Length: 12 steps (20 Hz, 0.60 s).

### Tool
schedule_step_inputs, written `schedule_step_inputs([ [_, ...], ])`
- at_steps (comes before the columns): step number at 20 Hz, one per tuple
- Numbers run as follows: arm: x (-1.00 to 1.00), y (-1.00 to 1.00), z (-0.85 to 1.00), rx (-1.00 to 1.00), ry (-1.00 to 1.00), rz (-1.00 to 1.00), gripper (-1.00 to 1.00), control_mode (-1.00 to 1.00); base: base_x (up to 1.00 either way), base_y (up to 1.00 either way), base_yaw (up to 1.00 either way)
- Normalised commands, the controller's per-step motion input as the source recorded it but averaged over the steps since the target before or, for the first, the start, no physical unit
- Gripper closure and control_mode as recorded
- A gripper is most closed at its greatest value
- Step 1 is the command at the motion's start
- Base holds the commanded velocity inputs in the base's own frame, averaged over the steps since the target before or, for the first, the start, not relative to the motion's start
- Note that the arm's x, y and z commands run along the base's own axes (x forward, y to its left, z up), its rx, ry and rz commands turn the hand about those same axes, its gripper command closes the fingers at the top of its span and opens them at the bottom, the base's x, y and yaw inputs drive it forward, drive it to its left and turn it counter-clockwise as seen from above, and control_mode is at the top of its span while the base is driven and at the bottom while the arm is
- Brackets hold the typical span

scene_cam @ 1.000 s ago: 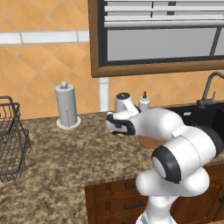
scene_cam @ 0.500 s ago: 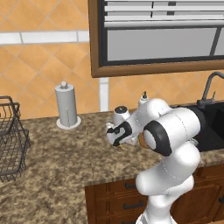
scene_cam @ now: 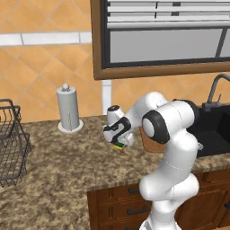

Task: Pick up the sponge from the counter and clean the cutting board by briefly scrubbing or pressing down on the cutting board. Once finished, release the sponge.

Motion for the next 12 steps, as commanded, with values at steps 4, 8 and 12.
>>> schedule_step_inputs([
  [4, 0.0, 0.0, -0.17, 0.0, 0.0, 0.0, -1.0, -1.0, 0.0, 0.0, 0.0],
  [8, 0.0, 0.0, 0.0, 0.0, -0.01, 0.02, -1.0, -1.0, 0.0, 0.0, 0.0],
  [12, -0.15, 0.0, 0.0, 0.0, -0.13, 0.0, -1.0, -1.0, 0.0, 0.0, 0.0],
])
